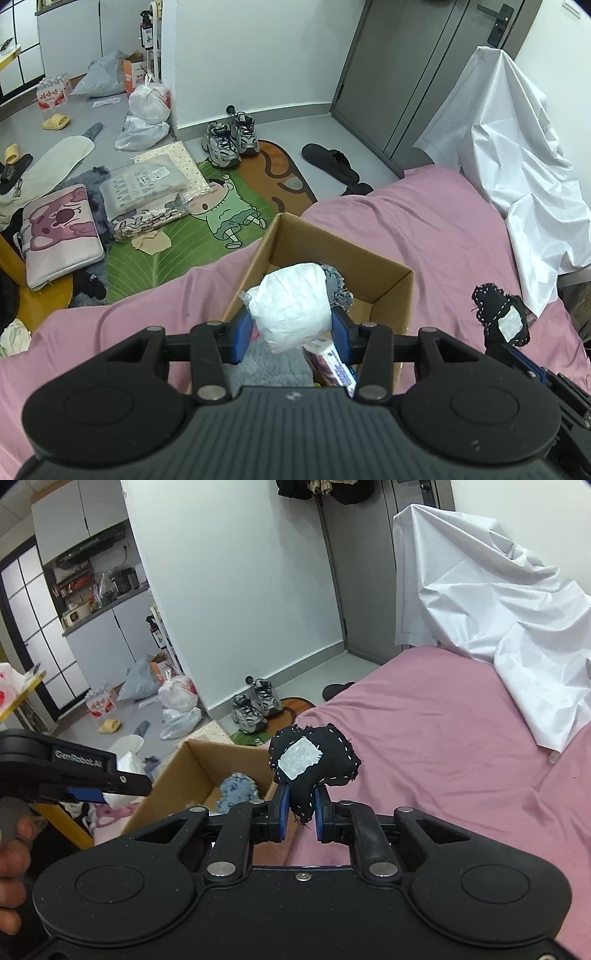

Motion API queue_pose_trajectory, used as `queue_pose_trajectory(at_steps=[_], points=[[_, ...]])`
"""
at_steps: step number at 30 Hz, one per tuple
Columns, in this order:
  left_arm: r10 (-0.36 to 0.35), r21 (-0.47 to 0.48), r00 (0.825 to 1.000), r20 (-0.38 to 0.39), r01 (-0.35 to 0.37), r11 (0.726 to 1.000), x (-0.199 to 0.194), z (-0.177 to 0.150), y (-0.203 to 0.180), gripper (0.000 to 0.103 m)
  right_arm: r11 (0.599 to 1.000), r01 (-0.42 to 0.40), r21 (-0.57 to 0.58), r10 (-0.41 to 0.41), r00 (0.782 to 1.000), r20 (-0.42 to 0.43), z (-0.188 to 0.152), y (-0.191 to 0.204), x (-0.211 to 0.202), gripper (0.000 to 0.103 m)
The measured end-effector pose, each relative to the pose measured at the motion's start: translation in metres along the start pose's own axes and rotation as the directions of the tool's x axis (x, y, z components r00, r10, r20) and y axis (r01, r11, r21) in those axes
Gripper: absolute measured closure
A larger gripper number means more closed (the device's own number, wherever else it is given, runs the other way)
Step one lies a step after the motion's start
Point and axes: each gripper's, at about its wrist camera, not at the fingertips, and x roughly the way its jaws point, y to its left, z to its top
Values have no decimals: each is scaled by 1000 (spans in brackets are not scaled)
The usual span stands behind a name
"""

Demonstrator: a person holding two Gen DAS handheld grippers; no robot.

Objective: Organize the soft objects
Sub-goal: 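Carry the white bundle with the left tool while the right tool carries the black plush to the box, then open the right tool over the box while the left tool releases the white bundle inside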

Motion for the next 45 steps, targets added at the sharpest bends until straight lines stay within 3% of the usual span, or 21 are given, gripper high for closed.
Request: queue_pose_trajectory(at_steps=[12,16,18,20,22,39,45], points=[[-28,-6,999,-35,28,1000,19,13,12,59,999,-46,-23,46,999,-29,-1,22,16,88],[-26,-18,998,-48,25,1000,25,18,15,59,994,-103,-21,102,993,-63,-1,30,23,85],[-27,-17,998,-55,26,1000,28,20,16,59,992,-121,-42,117,990,-84,-2,36,26,78],[-28,-16,998,-61,27,999,31,21,16,59,990,-125,-58,119,987,-109,-2,41,29,54],[-32,-14,997,-67,31,999,34,22,14,59,992,-119,-36,114,987,-113,-2,39,30,47],[-70,66,990,-120,78,995,62,31,-35,58,987,67,149,-41,984,-171,3,-20,38,47],[-104,68,987,-126,113,991,64,35,-45,47,983,68,168,-39,985,-169,2,-27,42,47]])
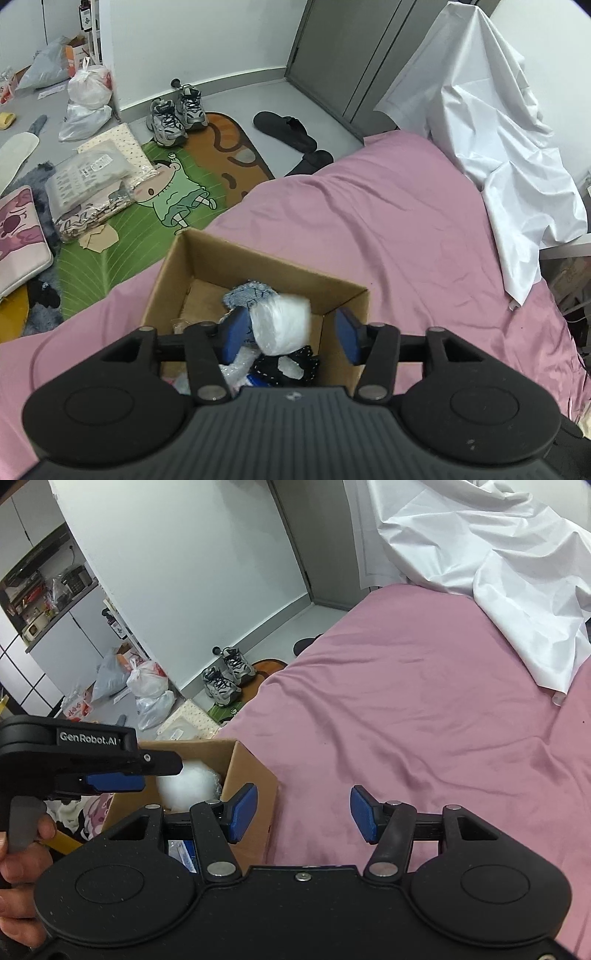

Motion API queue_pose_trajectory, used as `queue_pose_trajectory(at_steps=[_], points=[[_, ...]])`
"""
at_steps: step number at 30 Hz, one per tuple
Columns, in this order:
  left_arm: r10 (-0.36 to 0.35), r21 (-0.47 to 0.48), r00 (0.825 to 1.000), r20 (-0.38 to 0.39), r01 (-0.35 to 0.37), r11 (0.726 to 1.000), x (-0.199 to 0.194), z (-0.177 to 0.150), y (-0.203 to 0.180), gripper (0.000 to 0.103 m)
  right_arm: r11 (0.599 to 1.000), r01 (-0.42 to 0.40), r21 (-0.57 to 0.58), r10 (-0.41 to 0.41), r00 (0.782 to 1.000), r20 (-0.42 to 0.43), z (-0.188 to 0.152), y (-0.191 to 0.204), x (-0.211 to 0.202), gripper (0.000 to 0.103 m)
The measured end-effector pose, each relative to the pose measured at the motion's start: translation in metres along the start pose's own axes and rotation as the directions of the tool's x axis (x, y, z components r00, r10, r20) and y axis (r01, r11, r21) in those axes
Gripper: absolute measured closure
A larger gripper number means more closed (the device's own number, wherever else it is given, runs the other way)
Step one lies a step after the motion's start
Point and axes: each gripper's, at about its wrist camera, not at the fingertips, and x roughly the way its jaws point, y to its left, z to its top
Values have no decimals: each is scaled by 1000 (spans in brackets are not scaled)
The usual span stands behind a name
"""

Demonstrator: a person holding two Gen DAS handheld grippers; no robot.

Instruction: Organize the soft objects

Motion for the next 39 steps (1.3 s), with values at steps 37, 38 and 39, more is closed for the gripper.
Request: queue_pose_trajectory(at_steps=[37,38,39], points=[[144,113,987,78,-152,982,-72,-49,-7,1,998,-51,-25,52,997,64,-18,9,-60,7],[142,114,987,80,-151,982,-74,-52,-8,1,999,-49,-22,51,997,66,-20,8,-63,7],[139,117,987,81,-148,982,-76,-54,-9,1,999,-49,-16,50,996,69,-23,6,-66,6]])
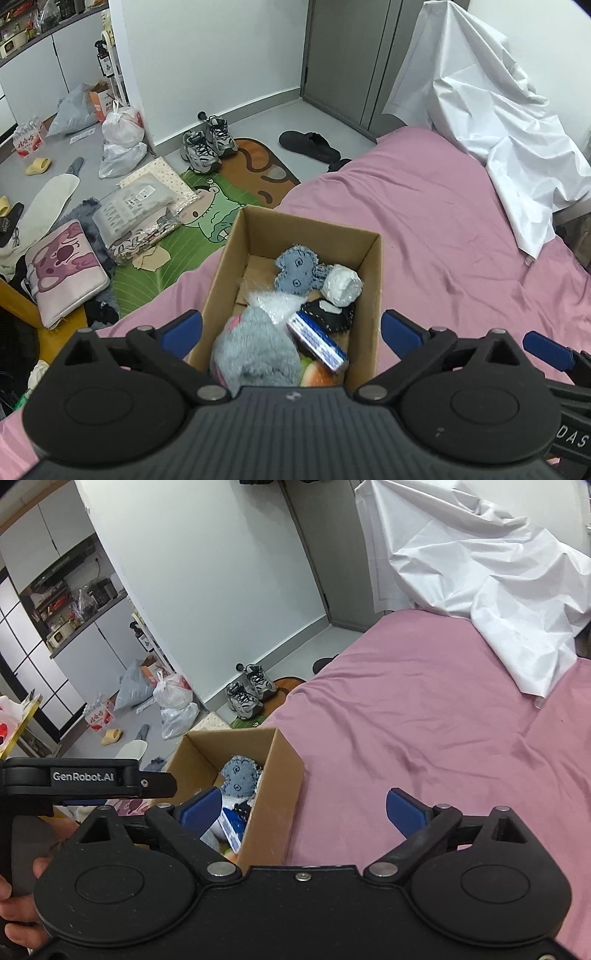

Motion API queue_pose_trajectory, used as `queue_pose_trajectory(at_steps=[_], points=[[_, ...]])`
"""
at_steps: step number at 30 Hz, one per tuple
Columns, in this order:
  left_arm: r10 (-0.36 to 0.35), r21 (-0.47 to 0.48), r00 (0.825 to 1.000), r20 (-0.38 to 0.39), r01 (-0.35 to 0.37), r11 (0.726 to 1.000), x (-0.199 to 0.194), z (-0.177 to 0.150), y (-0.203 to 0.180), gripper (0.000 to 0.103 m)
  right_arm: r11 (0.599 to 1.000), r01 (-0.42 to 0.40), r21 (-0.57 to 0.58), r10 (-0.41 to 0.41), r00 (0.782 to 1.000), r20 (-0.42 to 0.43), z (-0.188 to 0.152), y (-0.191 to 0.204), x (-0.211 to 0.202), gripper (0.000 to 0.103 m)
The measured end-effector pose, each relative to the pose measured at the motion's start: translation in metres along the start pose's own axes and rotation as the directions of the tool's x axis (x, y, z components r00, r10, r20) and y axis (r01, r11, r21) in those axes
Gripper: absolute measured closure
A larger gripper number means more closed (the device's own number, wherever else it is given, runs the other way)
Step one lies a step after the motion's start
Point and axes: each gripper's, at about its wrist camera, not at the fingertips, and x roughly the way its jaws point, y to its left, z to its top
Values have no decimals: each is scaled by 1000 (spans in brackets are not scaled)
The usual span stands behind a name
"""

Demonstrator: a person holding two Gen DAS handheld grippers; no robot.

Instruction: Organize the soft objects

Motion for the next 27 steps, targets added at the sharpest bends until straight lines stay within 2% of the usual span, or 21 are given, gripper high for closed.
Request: queue_pose_trajectory(at_steps=[7,18,27], points=[[-29,16,1000,6,29,999,-20,-15,-4,1,999,10,49,-11,1000,25,-10,-8,-25,0],[-97,43,994,48,95,995,-59,-27,-8,0,998,21,58,-25,998,59,-9,-3,-63,0],[-132,61,988,85,128,990,-84,-37,2,0,994,49,98,-57,996,74,-26,4,-94,0]])
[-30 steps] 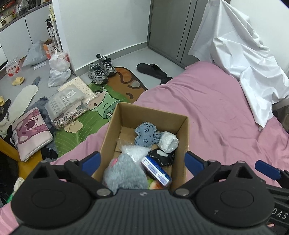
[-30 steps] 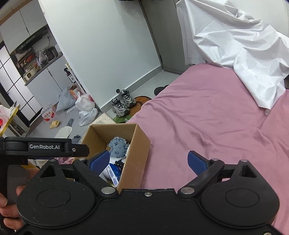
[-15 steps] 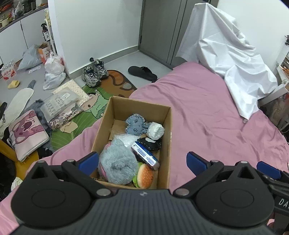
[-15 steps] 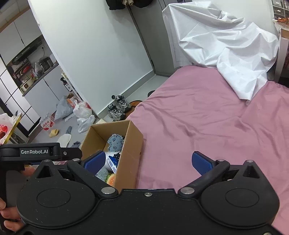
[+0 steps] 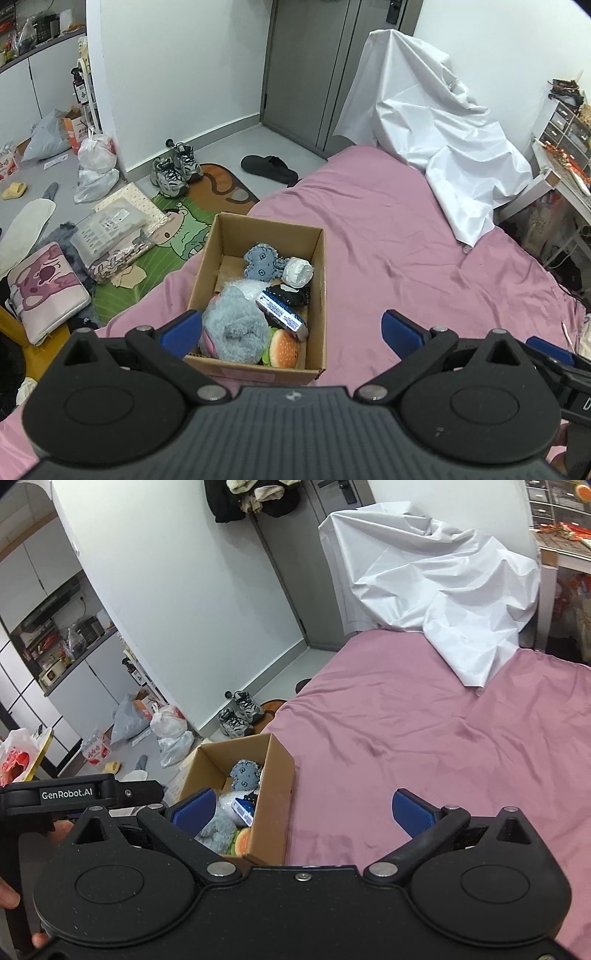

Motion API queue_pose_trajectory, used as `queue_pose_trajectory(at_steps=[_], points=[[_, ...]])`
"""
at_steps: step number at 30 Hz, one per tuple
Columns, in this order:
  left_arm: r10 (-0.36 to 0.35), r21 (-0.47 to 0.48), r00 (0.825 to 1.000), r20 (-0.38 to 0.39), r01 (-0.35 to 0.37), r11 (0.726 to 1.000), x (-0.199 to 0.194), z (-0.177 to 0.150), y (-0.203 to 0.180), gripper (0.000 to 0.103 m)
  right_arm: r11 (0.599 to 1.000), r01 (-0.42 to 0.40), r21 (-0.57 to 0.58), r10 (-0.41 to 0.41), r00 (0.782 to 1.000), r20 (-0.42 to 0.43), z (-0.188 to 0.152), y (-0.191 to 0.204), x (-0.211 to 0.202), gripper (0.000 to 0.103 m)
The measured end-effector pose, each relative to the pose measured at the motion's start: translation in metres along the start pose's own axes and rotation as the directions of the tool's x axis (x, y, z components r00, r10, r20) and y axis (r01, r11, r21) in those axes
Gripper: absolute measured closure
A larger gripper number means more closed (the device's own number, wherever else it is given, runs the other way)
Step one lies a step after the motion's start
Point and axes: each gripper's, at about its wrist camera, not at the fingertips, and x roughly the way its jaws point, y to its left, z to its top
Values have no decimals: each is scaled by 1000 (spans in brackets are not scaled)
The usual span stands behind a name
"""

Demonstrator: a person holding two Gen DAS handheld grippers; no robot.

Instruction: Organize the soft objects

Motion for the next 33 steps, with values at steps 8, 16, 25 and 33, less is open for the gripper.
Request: queue_pose_trajectory(at_steps=[8,16,25,33], points=[[-42,10,999,14,42,999,-25,-11,13,0,1000,19,12,-19,1000,-3,-10,4,-24,0],[-100,44,995,17,100,994,-52,-19,19,0,998,33,60,-33,999,-9,-25,3,-55,0],[-125,68,991,40,122,990,-75,-31,28,0,998,28,51,-28,1000,-6,-32,16,-77,0],[-116,80,992,42,112,990,-88,-38,37,0,999,24,23,-24,1000,-6,-37,26,-86,0]])
